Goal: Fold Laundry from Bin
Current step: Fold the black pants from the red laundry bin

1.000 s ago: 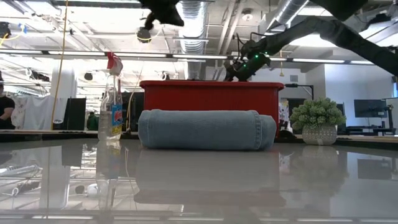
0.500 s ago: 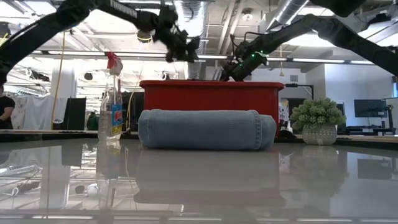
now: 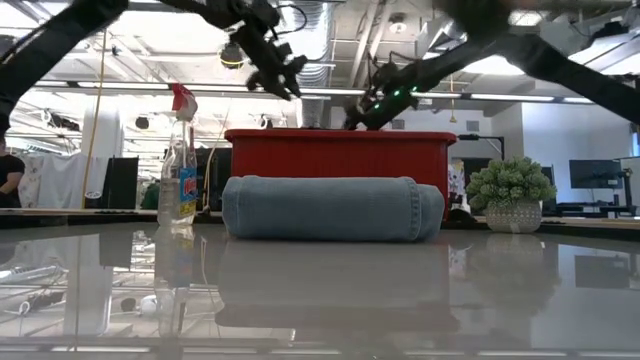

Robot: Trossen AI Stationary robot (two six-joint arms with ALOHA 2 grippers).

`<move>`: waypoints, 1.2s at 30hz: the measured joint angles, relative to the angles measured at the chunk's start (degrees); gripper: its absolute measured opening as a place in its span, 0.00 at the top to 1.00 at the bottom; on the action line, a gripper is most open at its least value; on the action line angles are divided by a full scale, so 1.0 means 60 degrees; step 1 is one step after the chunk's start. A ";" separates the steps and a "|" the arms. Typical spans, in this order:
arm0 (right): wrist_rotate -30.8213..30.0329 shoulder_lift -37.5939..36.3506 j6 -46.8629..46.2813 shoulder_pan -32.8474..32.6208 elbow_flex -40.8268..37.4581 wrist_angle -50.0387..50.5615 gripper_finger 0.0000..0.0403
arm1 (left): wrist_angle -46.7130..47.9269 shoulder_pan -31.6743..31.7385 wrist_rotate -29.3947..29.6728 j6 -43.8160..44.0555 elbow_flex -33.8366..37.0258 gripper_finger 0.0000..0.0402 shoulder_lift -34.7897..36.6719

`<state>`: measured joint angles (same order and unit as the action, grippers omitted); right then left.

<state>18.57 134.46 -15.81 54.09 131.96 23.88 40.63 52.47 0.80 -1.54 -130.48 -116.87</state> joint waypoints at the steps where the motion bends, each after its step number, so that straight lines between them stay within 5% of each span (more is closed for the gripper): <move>1: -0.0056 0.0191 -0.0177 -0.0085 0.0004 -0.0266 0.32 | 0.0489 -0.0063 0.0177 -0.0120 0.0004 0.61 0.0130; 10: -0.0526 0.1591 -0.0461 0.0088 0.0442 0.1267 0.32 | 0.3215 -0.1051 0.0789 -0.0281 0.0022 0.61 0.0756; 16: -0.2007 0.1649 0.0390 0.0779 0.0423 0.2746 0.32 | 0.3412 -0.1779 0.1320 -0.0301 0.0025 0.61 0.0742; 23: -0.1557 0.2048 0.0538 0.1625 0.0479 0.3846 0.34 | 0.3393 -0.2248 0.1597 -0.0173 0.0025 0.61 0.0738; 27: -0.0786 0.2367 0.0641 0.1758 0.0503 0.4152 0.49 | 0.3389 -0.2436 0.1651 -0.0135 0.0029 0.61 0.0738; 33: 0.0283 0.2110 0.1052 0.1673 0.0444 0.3460 0.93 | 0.3433 -0.2623 0.1778 -0.0053 0.0029 0.61 0.0738; 36: 0.0908 0.1731 0.1107 0.1653 0.0423 0.2798 0.93 | 0.3694 -0.2669 0.2028 -0.0026 0.0029 0.61 0.0738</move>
<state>24.01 144.85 -9.17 64.01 134.50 40.67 62.79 36.45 12.97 -1.70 -130.30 -112.44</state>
